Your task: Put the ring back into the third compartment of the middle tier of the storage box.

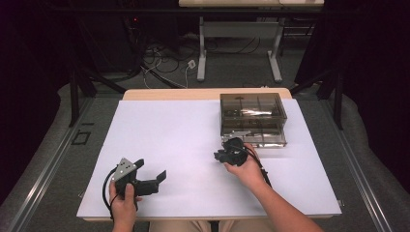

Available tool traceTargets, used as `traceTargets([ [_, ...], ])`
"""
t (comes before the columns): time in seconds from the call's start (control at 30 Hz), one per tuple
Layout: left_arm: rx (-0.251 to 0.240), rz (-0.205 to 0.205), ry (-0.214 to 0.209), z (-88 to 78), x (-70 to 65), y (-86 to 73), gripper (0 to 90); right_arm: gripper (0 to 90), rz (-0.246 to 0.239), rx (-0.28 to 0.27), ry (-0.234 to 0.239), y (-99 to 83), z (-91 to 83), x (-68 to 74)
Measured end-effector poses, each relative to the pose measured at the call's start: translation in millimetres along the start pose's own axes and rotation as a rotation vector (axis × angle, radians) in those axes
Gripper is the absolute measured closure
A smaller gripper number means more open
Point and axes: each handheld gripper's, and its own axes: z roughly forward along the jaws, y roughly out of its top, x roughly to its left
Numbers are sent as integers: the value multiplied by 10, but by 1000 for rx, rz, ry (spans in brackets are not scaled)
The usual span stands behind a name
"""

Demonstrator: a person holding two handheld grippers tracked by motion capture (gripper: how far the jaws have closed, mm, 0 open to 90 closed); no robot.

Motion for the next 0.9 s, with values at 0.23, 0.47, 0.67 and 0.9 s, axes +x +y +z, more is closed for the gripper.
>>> traceTargets([
  [0.23, 0, 1, -1, 3, -2, 1, 4, 760, -6, -15, 0, 16, -55, 25],
  [0.47, 1, 0, -1, 4, -3, 0, 4, 760, -10, -56, 5, 23, -91, 31],
  [0.67, 2, 1, -1, 4, -3, 0, 4, 760, -14, -84, 1, 36, -144, 41],
  [0.9, 4, 0, -2, 4, -4, 0, 4, 760, -9, -115, 1, 45, -194, 52],
])
